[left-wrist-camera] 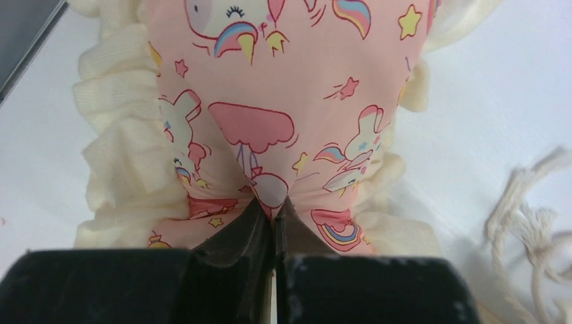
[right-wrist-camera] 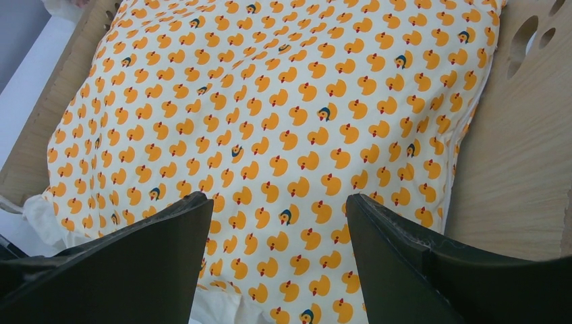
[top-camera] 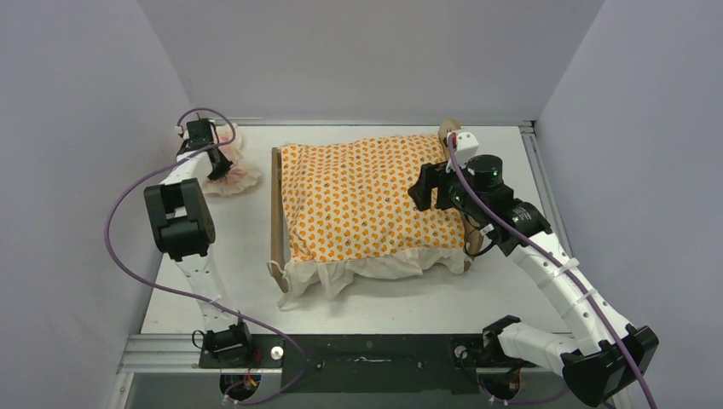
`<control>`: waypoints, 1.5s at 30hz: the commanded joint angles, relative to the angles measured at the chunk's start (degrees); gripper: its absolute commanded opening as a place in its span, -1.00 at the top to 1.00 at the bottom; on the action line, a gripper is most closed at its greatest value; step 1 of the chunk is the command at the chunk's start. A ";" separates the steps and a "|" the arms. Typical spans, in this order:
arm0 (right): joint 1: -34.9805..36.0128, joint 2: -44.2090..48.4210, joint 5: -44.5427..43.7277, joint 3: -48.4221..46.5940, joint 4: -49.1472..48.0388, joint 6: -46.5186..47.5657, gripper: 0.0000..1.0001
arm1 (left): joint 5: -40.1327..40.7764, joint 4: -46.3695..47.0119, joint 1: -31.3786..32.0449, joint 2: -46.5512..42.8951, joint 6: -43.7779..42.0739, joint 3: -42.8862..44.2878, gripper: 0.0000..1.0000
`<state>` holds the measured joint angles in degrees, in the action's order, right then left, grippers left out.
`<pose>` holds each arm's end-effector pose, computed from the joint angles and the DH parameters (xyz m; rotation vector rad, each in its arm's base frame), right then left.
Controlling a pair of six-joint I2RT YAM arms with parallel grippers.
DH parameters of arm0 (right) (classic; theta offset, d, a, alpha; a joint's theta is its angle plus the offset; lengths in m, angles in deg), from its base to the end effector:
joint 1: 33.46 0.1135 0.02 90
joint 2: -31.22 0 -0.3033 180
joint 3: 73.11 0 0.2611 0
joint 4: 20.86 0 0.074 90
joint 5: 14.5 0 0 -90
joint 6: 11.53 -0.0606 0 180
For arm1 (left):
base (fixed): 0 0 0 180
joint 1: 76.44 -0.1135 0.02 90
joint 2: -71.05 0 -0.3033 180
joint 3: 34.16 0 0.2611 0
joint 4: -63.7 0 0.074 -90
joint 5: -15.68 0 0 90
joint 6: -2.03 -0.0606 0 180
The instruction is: Set up the pet bed
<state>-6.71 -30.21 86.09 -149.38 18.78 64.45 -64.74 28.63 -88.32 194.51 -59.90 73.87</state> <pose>0.2170 0.1218 0.3907 -0.3481 2.0243 0.6349 0.5107 0.1177 0.1939 -0.9010 2.2643 0.0789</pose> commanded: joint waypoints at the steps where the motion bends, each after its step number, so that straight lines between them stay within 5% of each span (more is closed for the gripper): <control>1: 0.71 -0.99 2.44 -0.86 -4.95 -1.51 -0.47 | -6.22 0.93 -0.16 -11.83 0.56 -3.13 1.00; 11: 2.96 -5.67 7.21 -1.64 -16.82 -11.51 -0.48 | -25.13 5.95 0.40 -38.42 15.12 -18.33 1.00; 18: 13.52 -11.95 1.80 -3.55 -29.61 -16.66 -0.49 | -31.85 6.89 4.95 -51.32 24.84 -26.49 1.00; 26: 24.71 -20.72 -9.89 -7.55 -41.70 -17.78 -0.53 | -26.14 11.40 20.22 -59.95 35.80 -34.58 1.00; 36: 27.97 -24.25 -23.06 -5.27 -48.29 -21.65 -0.54 | -21.33 13.02 27.07 -65.04 39.76 -38.97 1.00; 41: 27.99 -26.25 -21.71 -5.96 -47.51 -21.76 -0.16 | -22.13 13.77 28.71 -66.00 39.98 -39.66 1.00; 45: 27.77 -23.78 -22.57 -5.01 -45.46 -19.30 0.85 | -22.77 11.33 28.93 -67.39 35.97 -38.61 0.83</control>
<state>21.00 -56.35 65.39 -154.32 -25.42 43.77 -87.12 37.72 -59.84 129.86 -20.88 33.69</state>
